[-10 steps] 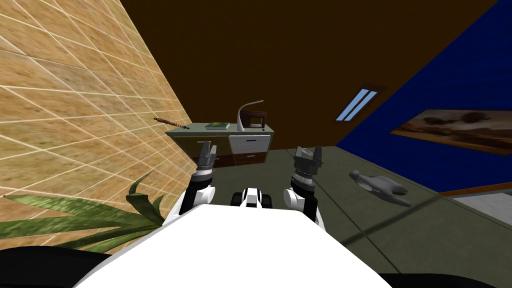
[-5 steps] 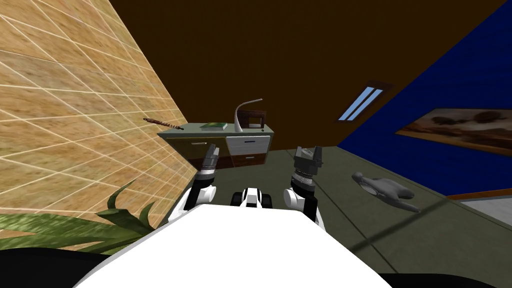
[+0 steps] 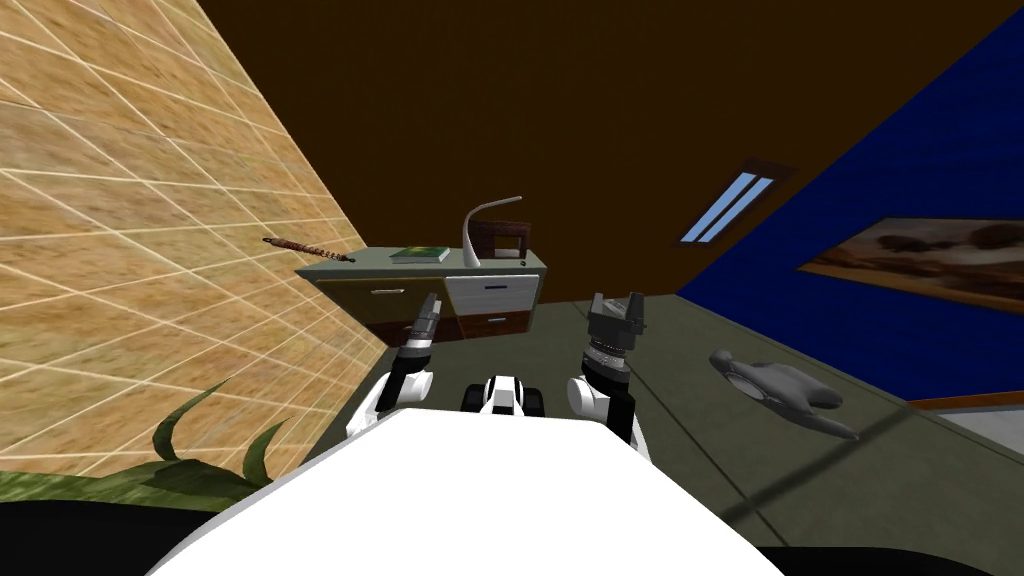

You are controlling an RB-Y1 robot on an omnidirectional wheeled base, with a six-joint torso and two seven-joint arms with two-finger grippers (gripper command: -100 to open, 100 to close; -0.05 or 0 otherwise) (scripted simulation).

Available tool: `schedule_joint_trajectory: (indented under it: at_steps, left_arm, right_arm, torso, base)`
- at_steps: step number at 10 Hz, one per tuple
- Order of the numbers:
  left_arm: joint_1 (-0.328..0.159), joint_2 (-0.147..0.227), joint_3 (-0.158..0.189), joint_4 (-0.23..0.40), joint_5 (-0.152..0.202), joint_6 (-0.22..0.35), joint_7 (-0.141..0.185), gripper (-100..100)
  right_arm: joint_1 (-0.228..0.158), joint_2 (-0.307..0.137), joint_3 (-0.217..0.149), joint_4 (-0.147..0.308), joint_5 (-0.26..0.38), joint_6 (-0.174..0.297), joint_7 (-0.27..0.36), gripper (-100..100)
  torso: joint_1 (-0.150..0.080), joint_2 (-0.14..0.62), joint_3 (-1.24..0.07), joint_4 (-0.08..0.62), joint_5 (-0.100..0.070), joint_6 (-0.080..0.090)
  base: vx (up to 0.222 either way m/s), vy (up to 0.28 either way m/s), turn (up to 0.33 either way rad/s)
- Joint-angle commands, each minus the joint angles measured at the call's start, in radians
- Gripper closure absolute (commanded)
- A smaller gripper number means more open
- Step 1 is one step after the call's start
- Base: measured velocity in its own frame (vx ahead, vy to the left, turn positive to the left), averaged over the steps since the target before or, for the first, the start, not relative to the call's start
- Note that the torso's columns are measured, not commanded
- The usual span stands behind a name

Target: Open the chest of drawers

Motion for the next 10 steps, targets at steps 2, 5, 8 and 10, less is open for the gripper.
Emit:
schedule_joint_trajectory:
  at_steps: [2,5,8,10]
  left_arm:
    - [-0.027,0.015,0.011,0.099,0.000,-0.007,0.000,-100]
    - [-0.056,0.018,0.020,0.189,0.000,-0.011,0.000,-100]
    - [-0.086,0.015,0.030,0.281,-0.001,-0.016,-0.001,-100]
    - [-0.106,0.010,0.036,0.342,-0.001,-0.018,-0.002,-100]
  right_arm:
    - [0.000,0.000,0.000,0.000,0.000,0.000,0.000,0]
    - [0.000,0.000,0.000,0.000,0.000,0.000,0.000,0]
    - [0.000,0.000,0.000,0.000,0.000,0.000,0.000,0]
    - [0.000,0.000,0.000,0.000,0.000,0.000,0.000,0]
  torso:
    - [0.003,-0.001,-0.001,0.000,0.001,0.000]
    - [0.003,-0.001,0.000,0.000,0.001,0.000]
    - [0.003,0.000,0.000,0.000,0.001,0.000]
    - [0.002,0.000,0.000,0.000,0.001,0.000]
  base:
    - [0.141,-0.061,0.003]
    - [0.144,-0.050,0.004]
    - [0.146,-0.058,0.004]
    - [0.137,-0.063,0.005]
